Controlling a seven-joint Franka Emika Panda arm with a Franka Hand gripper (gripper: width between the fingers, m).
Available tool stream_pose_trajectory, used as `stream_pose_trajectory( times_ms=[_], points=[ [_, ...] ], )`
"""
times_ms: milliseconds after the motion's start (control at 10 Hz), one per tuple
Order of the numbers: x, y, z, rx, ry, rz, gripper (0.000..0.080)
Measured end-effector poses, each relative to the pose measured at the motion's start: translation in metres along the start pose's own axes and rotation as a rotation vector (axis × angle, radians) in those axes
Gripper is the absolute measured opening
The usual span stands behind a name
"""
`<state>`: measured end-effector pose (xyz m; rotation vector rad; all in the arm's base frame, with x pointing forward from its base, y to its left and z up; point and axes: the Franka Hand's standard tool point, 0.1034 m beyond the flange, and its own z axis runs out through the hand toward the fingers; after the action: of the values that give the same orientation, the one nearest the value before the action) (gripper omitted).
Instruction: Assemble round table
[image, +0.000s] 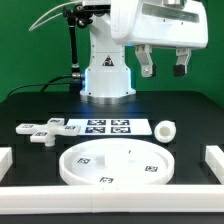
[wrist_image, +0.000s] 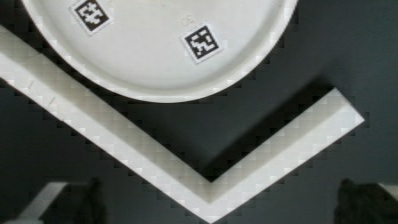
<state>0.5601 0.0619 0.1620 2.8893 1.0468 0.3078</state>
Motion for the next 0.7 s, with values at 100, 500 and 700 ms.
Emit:
stream_pose_trajectory(
  times_ms=[100,500,700],
  points=[
    [0.000,0.000,0.000,0.000,0.000,0.000,0.0649],
    [-0.004,0.003,0.002,0.004,-0.004,-0.025,0.0649],
    [-0.041,0.026,0.022,0.041,-0.029,-0.077,0.0649]
  ],
)
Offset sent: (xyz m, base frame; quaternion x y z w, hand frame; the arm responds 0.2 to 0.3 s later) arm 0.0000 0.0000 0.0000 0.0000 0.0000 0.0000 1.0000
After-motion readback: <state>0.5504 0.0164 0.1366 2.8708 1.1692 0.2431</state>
